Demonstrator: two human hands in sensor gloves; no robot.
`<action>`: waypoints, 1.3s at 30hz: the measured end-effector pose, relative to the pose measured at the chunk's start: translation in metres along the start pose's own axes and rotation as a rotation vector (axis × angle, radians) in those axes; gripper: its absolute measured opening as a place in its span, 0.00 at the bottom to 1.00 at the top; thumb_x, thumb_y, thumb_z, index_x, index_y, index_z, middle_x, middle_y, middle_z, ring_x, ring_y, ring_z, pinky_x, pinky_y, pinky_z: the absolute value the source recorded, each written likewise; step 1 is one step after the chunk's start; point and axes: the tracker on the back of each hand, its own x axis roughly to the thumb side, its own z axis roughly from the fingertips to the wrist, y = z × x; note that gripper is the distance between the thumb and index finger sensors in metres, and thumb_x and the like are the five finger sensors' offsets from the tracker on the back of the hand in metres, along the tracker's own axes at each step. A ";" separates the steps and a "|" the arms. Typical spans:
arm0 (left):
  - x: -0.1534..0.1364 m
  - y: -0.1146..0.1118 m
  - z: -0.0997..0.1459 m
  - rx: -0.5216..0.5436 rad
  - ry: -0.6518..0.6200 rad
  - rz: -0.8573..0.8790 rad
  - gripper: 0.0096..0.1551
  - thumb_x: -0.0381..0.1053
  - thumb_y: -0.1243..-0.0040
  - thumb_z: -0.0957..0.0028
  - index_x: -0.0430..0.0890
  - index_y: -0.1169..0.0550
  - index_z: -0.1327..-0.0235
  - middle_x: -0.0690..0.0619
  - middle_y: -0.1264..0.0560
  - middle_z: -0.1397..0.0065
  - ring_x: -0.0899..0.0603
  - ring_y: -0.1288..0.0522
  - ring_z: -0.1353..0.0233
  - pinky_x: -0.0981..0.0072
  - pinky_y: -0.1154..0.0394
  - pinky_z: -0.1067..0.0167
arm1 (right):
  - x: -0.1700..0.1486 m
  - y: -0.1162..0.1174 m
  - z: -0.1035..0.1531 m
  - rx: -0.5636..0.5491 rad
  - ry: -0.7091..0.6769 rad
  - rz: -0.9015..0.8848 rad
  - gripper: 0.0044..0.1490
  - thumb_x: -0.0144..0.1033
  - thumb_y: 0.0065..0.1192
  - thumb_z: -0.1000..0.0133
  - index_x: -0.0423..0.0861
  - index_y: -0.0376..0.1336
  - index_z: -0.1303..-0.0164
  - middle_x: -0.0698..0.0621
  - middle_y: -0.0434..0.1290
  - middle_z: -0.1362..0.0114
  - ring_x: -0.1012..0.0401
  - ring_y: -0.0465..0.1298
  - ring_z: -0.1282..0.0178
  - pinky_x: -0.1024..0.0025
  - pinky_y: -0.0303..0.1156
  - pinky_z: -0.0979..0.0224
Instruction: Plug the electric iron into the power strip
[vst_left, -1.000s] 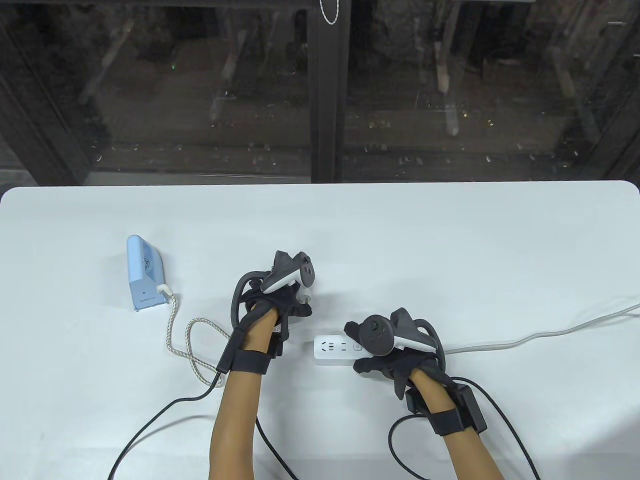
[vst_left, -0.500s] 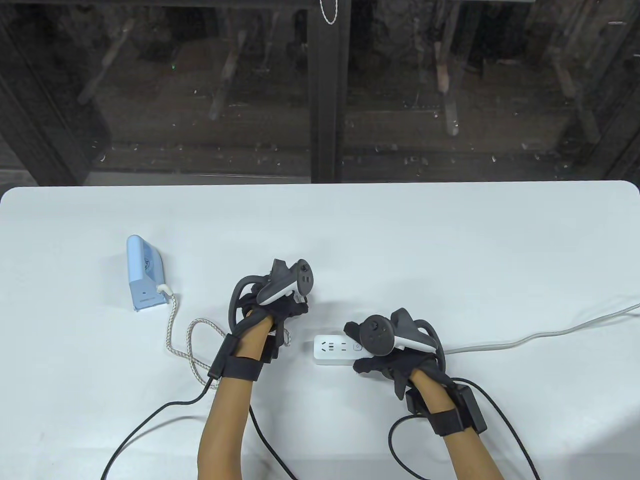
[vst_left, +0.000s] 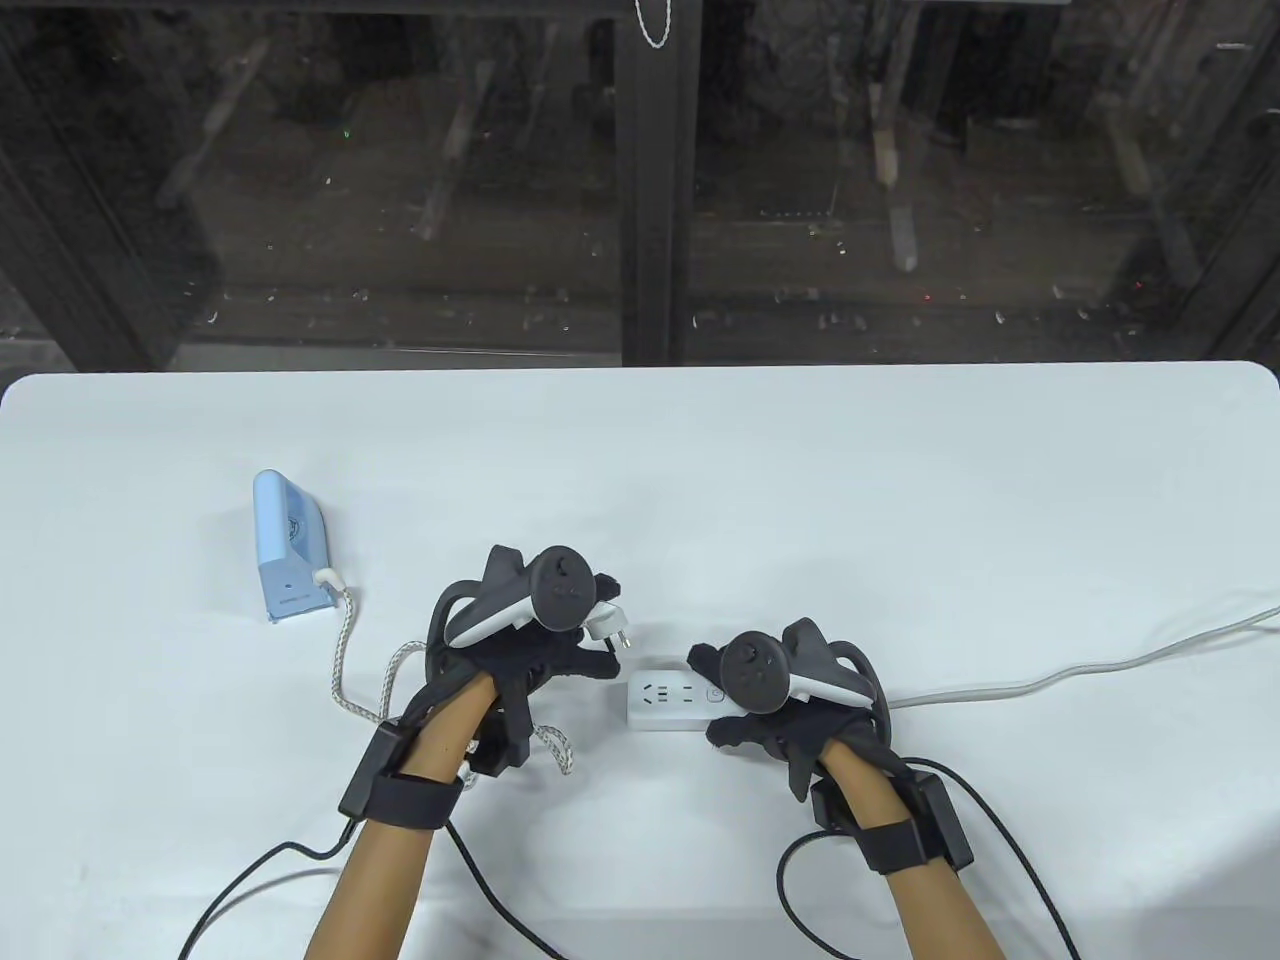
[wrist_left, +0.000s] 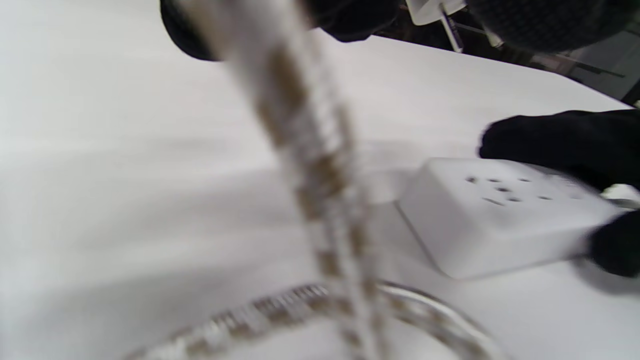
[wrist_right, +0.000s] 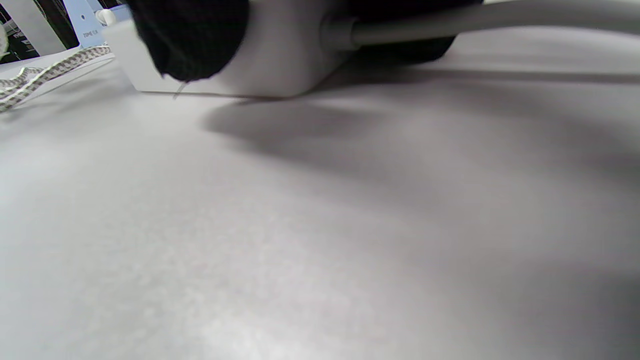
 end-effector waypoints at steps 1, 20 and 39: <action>0.002 -0.001 0.002 -0.001 -0.017 0.018 0.51 0.72 0.48 0.61 0.61 0.44 0.20 0.54 0.25 0.44 0.54 0.24 0.55 0.56 0.21 0.42 | 0.000 0.000 0.000 0.000 0.001 -0.002 0.52 0.50 0.61 0.45 0.56 0.39 0.17 0.45 0.51 0.15 0.44 0.58 0.25 0.52 0.62 0.24; 0.035 -0.048 0.011 0.257 -0.159 -0.150 0.32 0.59 0.45 0.49 0.62 0.32 0.27 0.54 0.23 0.26 0.50 0.17 0.38 0.51 0.23 0.30 | 0.000 0.001 0.001 -0.004 0.003 -0.005 0.52 0.50 0.61 0.45 0.56 0.38 0.17 0.45 0.51 0.15 0.44 0.58 0.24 0.51 0.61 0.23; 0.032 -0.064 -0.006 0.127 -0.048 -0.128 0.33 0.62 0.48 0.51 0.68 0.36 0.28 0.58 0.28 0.20 0.43 0.27 0.22 0.44 0.31 0.23 | 0.000 0.003 0.001 -0.007 0.006 -0.003 0.52 0.50 0.60 0.45 0.56 0.38 0.17 0.46 0.50 0.15 0.45 0.57 0.24 0.51 0.60 0.23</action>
